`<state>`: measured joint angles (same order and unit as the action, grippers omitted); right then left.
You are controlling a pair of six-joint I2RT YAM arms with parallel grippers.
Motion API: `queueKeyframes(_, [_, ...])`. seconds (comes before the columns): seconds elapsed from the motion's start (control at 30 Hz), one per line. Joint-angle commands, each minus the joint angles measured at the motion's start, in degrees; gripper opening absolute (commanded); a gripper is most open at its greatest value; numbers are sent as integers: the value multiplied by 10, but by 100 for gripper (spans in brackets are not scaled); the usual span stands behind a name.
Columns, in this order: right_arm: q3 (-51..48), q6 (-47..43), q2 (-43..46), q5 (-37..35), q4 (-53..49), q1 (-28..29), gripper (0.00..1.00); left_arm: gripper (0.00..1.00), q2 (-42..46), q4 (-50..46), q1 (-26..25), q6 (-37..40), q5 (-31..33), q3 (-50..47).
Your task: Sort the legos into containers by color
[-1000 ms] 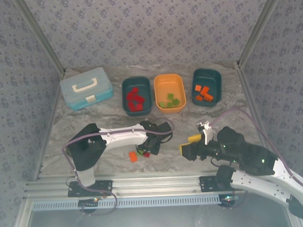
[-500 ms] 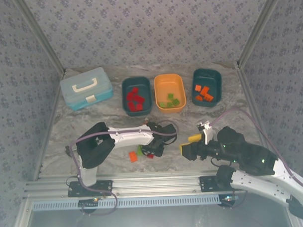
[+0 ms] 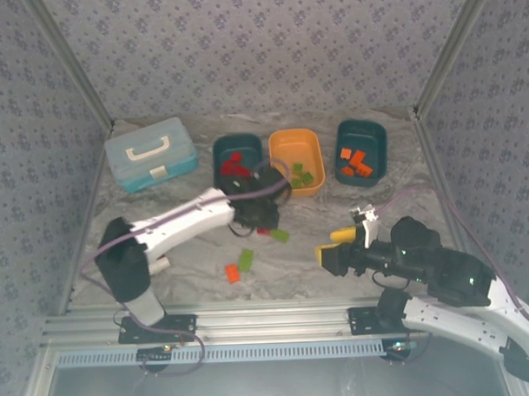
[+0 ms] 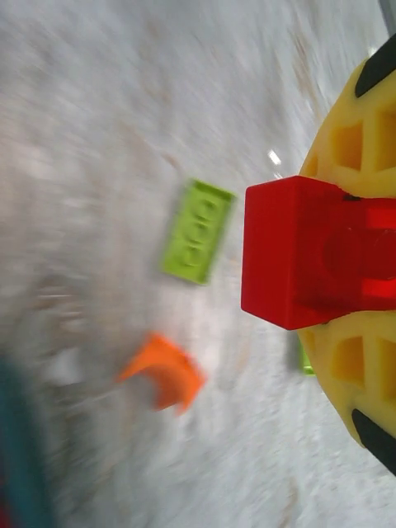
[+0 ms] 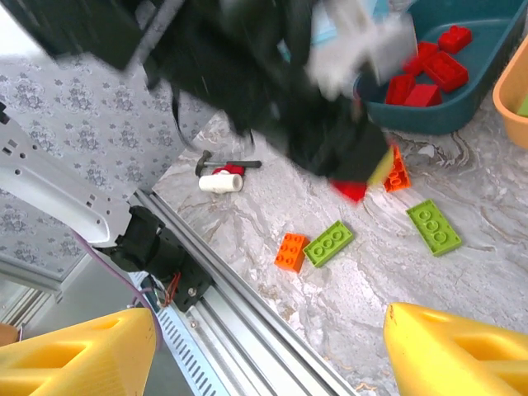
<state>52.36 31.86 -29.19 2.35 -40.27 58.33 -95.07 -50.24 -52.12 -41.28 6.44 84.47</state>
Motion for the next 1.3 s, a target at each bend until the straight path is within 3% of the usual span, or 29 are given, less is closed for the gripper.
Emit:
queueKeyframes(0.0, [17, -18, -45, -3, 28, -8, 75, 13, 8, 13, 80, 57, -52, 46])
queueKeyframes(0.1, [14, -15, -105, 8, 86, -26, 75, 13, -39, 63, 149, 91, -98, 83])
queueKeyframes(0.3, [11, -5, -202, 31, 173, -32, 74, 13, -217, 94, 252, 104, -193, 239])
queueKeyframes(0.57, [-8, 15, -241, 39, 206, -33, 73, 14, -426, -4, 280, 115, -204, 491])
queueKeyframes(0.8, [-31, 25, -241, 48, 211, -39, 73, 18, -474, 13, 285, 110, -237, 507])
queueKeyframes(0.97, [-32, 31, -266, 36, 192, -41, 73, 40, -473, -1, 284, 109, -222, 508])
queueKeyframes(1.1, [-17, 26, -310, 20, 165, -30, 72, 49, -453, -5, 284, 111, -219, 500])
queueKeyframes(1.27, [5, 18, -367, -32, 150, 28, 71, 54, -404, -7, 284, 113, -214, 491])
